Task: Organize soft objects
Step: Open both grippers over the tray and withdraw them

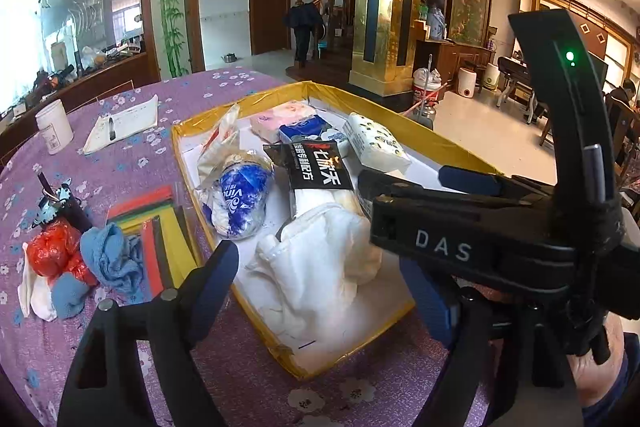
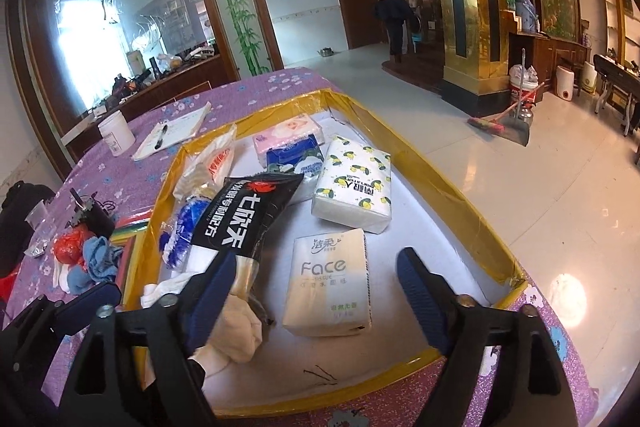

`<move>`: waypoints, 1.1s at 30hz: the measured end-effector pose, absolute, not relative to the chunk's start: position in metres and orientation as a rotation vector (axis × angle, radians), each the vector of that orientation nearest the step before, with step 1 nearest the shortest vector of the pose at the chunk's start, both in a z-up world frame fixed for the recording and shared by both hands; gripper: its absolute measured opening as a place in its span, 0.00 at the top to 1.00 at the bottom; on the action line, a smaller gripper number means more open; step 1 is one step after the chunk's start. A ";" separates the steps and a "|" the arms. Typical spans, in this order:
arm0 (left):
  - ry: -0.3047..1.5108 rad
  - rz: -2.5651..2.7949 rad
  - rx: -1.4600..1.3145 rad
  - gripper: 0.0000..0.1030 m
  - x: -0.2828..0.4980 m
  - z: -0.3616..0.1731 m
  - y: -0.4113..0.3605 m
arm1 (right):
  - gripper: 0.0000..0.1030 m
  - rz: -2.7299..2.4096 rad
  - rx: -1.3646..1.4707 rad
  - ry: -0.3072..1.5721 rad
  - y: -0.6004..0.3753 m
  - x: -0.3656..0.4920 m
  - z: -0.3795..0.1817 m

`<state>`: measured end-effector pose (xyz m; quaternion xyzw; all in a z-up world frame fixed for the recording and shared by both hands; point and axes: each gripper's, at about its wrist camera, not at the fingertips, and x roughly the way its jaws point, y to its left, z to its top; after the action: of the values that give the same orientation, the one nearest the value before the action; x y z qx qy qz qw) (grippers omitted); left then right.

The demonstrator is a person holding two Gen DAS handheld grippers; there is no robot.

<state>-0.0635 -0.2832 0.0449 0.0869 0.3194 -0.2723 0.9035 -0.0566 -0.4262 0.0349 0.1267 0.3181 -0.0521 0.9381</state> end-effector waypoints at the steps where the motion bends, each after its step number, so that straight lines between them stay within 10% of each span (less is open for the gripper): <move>1: 0.658 -0.561 0.179 0.20 -0.063 0.045 -0.283 | 0.06 -0.108 0.255 0.641 -0.426 -0.058 0.036; 33: 0.590 -0.514 0.072 0.08 -0.067 0.062 -0.259 | 0.01 -0.114 0.366 0.472 -0.438 -0.094 0.077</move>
<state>-0.0670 -0.2592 0.0622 0.0350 0.2875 -0.2504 0.9238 -0.0941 -0.4377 0.0765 0.1800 0.2323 -0.0559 0.9542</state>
